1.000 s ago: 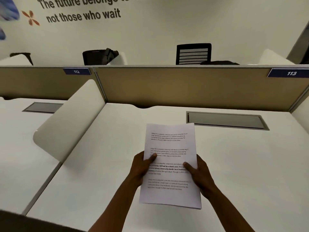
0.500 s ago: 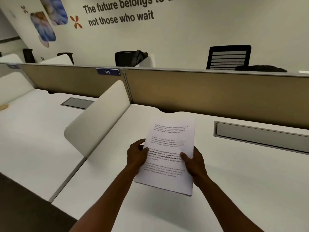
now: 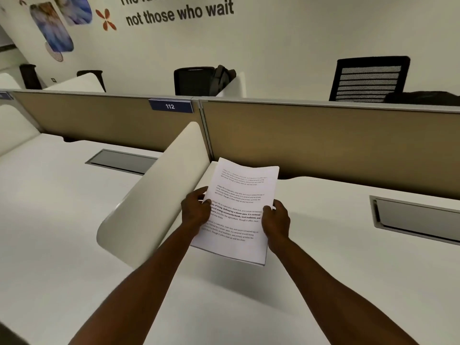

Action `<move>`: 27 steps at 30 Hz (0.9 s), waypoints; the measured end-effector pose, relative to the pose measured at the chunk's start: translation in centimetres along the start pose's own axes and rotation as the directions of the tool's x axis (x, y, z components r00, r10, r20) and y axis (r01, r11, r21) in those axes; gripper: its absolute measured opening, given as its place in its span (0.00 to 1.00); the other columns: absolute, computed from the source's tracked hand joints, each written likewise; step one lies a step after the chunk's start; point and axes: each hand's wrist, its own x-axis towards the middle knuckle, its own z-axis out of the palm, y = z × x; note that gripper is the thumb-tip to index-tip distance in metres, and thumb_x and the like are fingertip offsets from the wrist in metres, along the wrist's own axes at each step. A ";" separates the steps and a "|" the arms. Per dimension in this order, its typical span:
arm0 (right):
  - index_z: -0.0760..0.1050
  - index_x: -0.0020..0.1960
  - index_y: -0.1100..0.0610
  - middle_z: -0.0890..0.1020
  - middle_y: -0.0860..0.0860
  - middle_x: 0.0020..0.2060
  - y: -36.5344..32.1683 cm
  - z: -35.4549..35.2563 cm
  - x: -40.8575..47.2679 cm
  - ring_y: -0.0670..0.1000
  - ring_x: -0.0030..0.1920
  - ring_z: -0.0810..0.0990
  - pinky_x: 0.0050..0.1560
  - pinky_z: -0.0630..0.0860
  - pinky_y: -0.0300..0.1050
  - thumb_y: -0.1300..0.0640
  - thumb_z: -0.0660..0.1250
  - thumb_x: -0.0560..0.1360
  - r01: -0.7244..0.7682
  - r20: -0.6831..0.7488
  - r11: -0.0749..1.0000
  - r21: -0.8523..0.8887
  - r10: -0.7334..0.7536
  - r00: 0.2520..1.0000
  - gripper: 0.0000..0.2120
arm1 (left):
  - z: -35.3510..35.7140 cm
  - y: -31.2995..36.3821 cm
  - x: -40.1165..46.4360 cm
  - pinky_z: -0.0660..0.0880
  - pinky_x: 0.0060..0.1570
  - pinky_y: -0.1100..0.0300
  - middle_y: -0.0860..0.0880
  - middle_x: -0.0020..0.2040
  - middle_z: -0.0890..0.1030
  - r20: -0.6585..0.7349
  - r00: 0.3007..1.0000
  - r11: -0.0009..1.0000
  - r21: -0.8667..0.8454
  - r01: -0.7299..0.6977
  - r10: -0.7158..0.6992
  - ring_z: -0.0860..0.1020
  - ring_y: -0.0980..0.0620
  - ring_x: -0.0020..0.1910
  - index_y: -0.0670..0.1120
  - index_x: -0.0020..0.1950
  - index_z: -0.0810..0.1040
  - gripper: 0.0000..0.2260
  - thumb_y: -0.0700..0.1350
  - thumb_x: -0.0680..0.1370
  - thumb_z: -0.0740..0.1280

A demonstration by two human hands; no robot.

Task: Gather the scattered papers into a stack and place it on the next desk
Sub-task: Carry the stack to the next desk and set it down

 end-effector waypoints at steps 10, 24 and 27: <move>0.75 0.64 0.58 0.82 0.57 0.59 2.0 10.9 9.4 0.58 0.56 0.80 0.57 0.77 0.51 0.59 0.60 0.80 -0.015 -0.047 0.983 -0.182 0.007 0.999 0.14 | 2.1 -5.6 12.7 0.75 0.62 0.55 0.40 0.60 0.82 0.034 0.999 0.989 0.143 0.036 -0.041 0.81 0.42 0.57 0.42 0.68 0.78 0.19 0.35 0.76 0.67; 0.76 0.63 0.58 0.82 0.55 0.59 5.6 17.7 15.7 0.58 0.57 0.81 0.56 0.76 0.49 0.58 0.62 0.80 -0.089 -0.123 0.955 -0.281 0.056 0.991 0.13 | 5.8 -10.5 21.8 0.66 0.56 0.67 0.38 0.66 0.79 0.101 0.994 0.967 0.253 0.000 -0.026 0.79 0.43 0.63 0.38 0.71 0.74 0.22 0.33 0.76 0.66; 0.77 0.63 0.58 0.82 0.56 0.60 6.1 17.9 16.3 0.59 0.58 0.81 0.59 0.76 0.51 0.58 0.63 0.79 -0.081 -0.147 0.940 -0.331 0.033 0.989 0.13 | 6.4 -11.1 22.0 0.68 0.65 0.59 0.37 0.66 0.77 0.123 0.992 0.953 0.302 -0.024 -0.014 0.75 0.40 0.65 0.37 0.73 0.72 0.23 0.33 0.77 0.65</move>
